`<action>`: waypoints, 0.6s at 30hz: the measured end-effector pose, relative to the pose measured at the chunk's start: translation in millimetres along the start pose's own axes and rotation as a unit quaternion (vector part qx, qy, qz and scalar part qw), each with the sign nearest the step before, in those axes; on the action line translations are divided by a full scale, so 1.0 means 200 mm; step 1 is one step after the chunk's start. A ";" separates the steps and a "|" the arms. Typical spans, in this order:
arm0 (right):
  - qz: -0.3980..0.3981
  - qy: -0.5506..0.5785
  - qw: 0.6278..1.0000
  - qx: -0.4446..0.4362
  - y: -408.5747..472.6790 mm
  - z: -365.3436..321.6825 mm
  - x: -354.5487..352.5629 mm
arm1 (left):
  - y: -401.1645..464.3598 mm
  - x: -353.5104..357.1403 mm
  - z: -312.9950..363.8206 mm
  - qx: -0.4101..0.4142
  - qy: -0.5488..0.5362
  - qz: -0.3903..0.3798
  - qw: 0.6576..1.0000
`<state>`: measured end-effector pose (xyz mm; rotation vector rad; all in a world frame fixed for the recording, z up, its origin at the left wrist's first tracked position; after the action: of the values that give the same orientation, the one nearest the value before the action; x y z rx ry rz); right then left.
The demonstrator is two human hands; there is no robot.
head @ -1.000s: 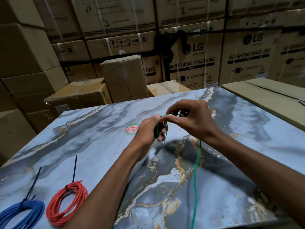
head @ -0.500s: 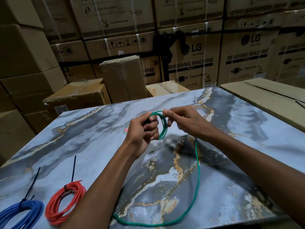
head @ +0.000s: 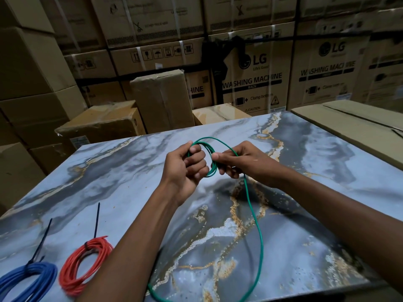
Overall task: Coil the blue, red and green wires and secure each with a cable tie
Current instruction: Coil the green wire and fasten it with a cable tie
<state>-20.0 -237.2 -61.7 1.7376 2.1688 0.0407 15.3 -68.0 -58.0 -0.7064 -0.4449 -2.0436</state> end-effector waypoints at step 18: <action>0.106 -0.161 0.981 0.006 0.03 0.11 -0.26 | 0.02 -0.06 0.02 0.024 -0.007 0.088 0.996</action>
<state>2.2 -289.5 -66.8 1.8309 1.7550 -0.1883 25.4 -61.3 -62.4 -0.7071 -0.4235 -1.8589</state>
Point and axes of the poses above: each hand's wrist, its own y-axis towards the middle knuckle, its own x-axis out of the palm, z = x × y, the point moved 2 cm from there along y, towards the middle knuckle, and after that the axes turned 1 degree about -z, right-handed, at the moved point
